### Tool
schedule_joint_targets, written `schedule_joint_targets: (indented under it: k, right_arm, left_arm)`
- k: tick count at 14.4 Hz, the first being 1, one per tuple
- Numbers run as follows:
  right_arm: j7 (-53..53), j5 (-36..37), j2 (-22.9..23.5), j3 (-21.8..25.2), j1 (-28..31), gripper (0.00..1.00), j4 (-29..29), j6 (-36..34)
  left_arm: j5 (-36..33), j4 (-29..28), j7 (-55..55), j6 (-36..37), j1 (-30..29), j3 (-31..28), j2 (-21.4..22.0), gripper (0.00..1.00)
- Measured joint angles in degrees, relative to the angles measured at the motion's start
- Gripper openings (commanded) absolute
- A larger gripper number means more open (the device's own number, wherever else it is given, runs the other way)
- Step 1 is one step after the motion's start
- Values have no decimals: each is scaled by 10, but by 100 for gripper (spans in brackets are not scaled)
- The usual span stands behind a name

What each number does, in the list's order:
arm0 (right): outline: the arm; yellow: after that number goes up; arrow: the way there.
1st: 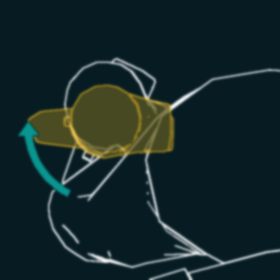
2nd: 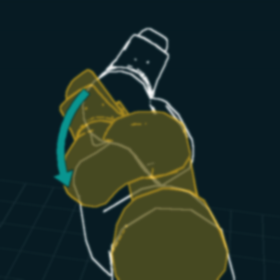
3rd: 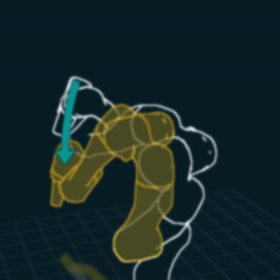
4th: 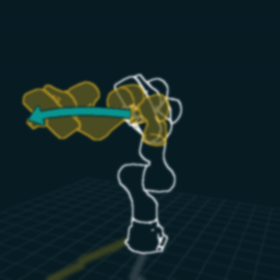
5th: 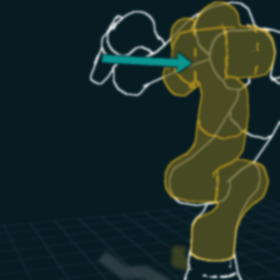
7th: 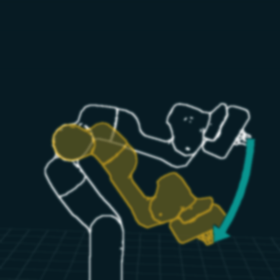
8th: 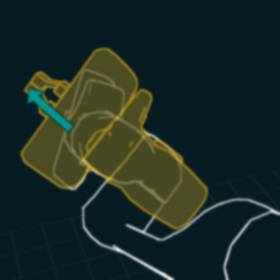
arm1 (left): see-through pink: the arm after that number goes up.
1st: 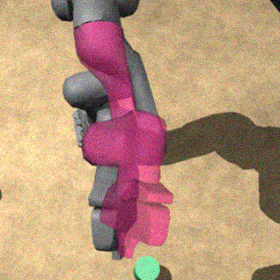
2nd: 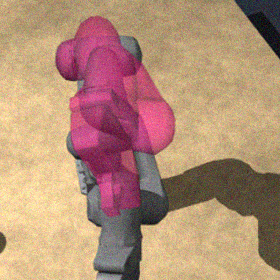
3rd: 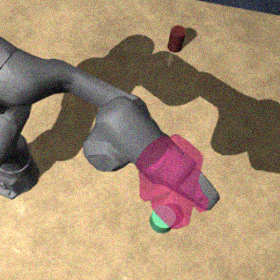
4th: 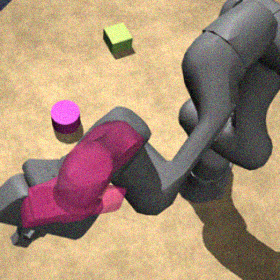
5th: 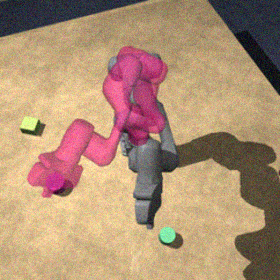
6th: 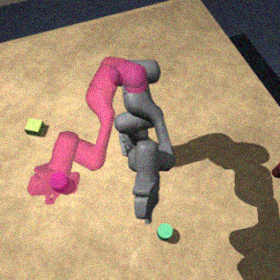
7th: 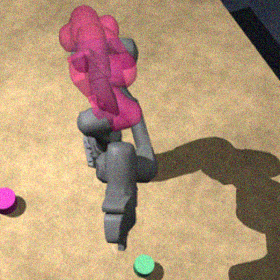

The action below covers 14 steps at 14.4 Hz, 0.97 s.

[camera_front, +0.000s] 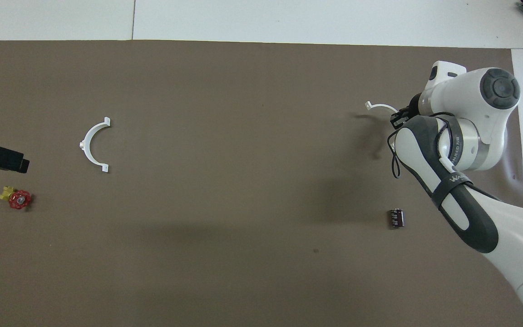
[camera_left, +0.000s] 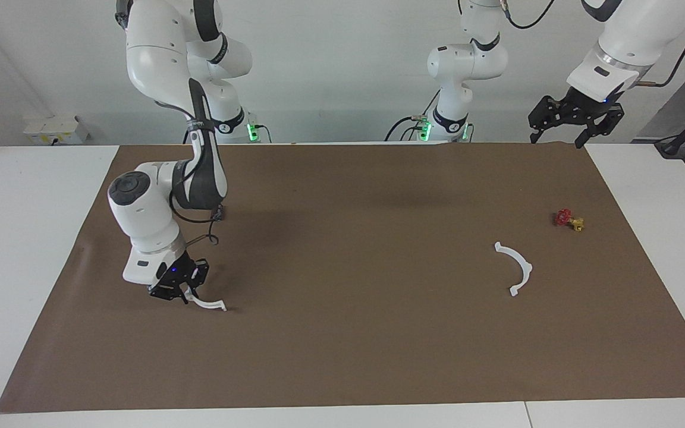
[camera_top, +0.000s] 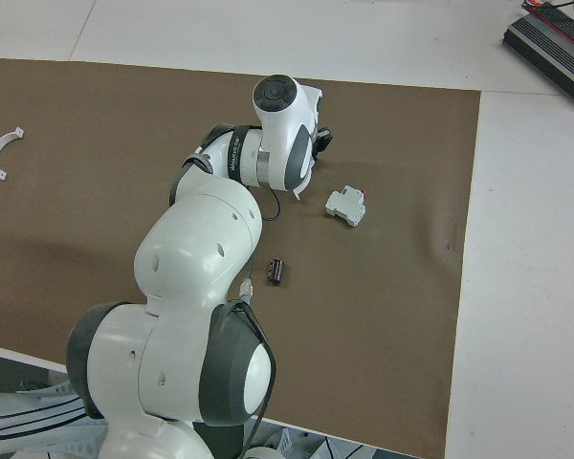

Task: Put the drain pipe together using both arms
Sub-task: 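Carry the white half-ring with the right gripper toward the table center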

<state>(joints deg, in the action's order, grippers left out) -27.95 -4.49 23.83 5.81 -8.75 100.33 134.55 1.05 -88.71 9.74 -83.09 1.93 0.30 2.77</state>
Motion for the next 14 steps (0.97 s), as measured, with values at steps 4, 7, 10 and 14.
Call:
schedule_joint_targets:
  k: [4,7,10,14]
  right_arm:
    - [174,0,-30,0,-88,0,0,-42]
    - [299,11,-31,-1,-149,0,3,-43]
    - [417,62,-31,-1,-199,0,10,-46]
    - [538,111,-17,-2,-262,0,22,-45]
  left_arm:
    - [0,0,0,0,0,0,0,100]
    - [0,0,0,0,0,0,0,100]
    - [0,0,0,0,0,0,0,100]
    - [0,0,0,0,0,0,0,100]
